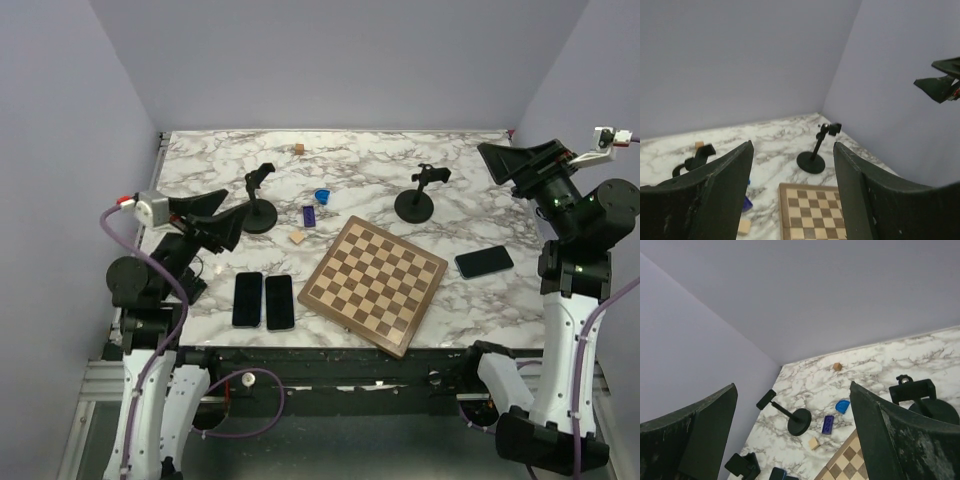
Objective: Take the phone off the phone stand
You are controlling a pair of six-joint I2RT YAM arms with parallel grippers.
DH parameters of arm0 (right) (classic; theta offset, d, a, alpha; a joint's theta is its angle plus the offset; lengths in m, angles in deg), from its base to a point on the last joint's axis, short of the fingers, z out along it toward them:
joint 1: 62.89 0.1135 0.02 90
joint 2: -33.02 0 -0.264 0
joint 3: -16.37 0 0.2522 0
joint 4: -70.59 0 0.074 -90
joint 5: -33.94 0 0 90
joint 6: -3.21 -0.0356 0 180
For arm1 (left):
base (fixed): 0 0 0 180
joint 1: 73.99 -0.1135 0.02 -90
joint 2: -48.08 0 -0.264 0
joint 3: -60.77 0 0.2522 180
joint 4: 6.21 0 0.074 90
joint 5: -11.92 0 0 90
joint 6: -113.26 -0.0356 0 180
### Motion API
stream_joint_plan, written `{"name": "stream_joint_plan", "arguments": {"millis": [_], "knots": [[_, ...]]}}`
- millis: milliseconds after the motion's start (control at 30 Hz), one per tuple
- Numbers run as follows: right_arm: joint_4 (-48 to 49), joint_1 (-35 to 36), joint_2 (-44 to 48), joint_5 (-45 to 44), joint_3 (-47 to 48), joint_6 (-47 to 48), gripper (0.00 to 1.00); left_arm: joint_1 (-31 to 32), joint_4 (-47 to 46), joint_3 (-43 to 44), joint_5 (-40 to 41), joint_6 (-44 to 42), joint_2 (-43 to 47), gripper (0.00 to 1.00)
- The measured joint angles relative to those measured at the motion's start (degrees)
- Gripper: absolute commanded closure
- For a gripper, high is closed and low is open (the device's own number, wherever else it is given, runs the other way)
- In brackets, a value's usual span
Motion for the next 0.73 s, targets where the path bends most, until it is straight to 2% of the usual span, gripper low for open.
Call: {"name": "stream_joint_plan", "arguments": {"millis": [200, 400, 567, 733], "knots": [[-6.2, 0.0, 2.4, -4.1, 4.7, 3.6, 0.0, 0.0, 4.0, 9.7, 5.4, 0.1, 8.6, 0.24], [-11.3, 0.0, 3.4, -11.1, 5.0, 4.0, 0.0, 0.1, 8.8, 15.5, 14.3, -0.2, 14.8, 0.24], [-13.8, 0.0, 3.4, -13.8, 5.0, 4.0, 0.0, 0.6, 12.2, 15.9, 19.8, -0.2, 15.5, 0.23], [-14.3, 0.0, 3.8, -15.0, 4.8, 3.8, 0.0, 1.2, 14.3, 14.1, 21.7, -0.2, 15.5, 0.22]]}}
